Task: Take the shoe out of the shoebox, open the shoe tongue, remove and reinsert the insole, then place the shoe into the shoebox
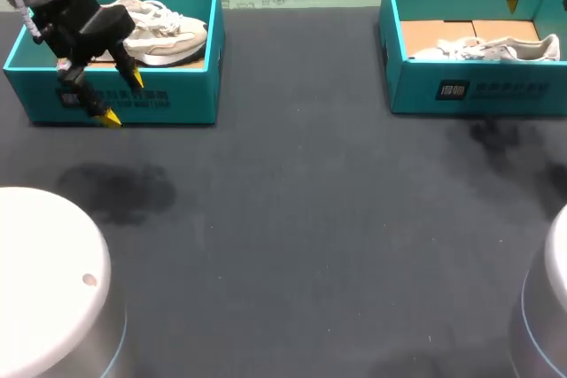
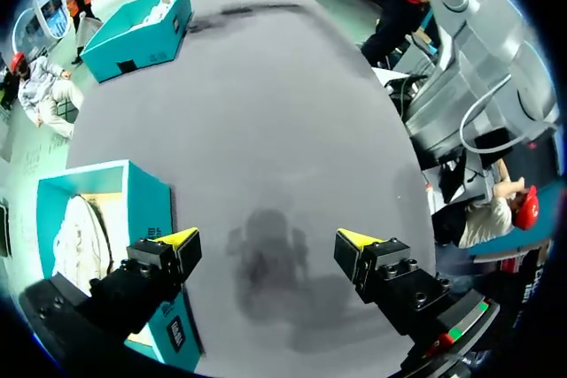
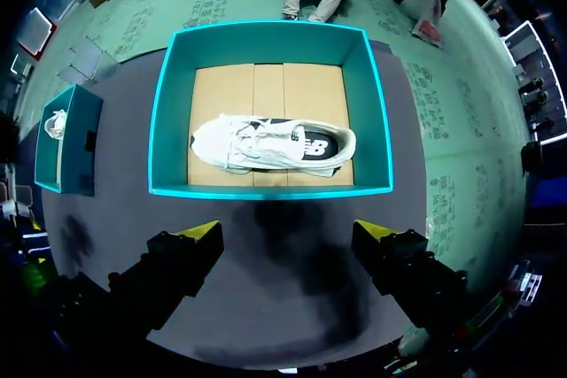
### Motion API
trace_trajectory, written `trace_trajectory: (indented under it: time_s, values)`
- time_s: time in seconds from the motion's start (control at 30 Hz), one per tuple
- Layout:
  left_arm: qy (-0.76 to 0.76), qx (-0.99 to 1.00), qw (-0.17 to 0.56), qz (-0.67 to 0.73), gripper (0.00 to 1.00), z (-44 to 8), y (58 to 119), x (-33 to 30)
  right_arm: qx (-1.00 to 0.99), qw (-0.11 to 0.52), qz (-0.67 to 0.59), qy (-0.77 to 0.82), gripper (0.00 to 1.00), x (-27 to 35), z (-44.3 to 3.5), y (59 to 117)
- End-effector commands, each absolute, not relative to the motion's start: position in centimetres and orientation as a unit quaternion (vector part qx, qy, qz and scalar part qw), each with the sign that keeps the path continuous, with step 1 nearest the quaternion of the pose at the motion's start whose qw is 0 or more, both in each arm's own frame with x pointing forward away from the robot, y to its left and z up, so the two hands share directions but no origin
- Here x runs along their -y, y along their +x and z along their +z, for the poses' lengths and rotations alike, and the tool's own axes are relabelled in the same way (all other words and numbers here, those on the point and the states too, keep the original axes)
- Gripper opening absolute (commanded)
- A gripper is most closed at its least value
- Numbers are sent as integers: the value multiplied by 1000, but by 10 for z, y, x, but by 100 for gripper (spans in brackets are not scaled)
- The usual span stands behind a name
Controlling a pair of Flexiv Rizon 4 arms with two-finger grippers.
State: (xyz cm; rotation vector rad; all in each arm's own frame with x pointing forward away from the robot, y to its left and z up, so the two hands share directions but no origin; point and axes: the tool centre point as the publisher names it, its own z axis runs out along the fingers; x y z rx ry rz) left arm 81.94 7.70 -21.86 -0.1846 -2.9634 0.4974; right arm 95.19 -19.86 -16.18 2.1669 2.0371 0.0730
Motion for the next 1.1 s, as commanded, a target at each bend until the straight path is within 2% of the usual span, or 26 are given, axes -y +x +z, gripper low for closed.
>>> trace_trajectory:
  time_s: [0.03,0.53,0.87,1.1]
  values:
    - [9,987,67,148,100,-202,830,-85,-682,83,25,726,100,199,-162,951]
    - [235,967,28,96,100,-172,873,-129,-682,83,25,726,100,199,-162,951]
    - [220,970,18,99,100,-166,889,-152,-682,83,25,726,100,199,-162,951]
    - [184,978,46,88,100,-165,921,-176,-682,83,25,726,100,199,-162,951]
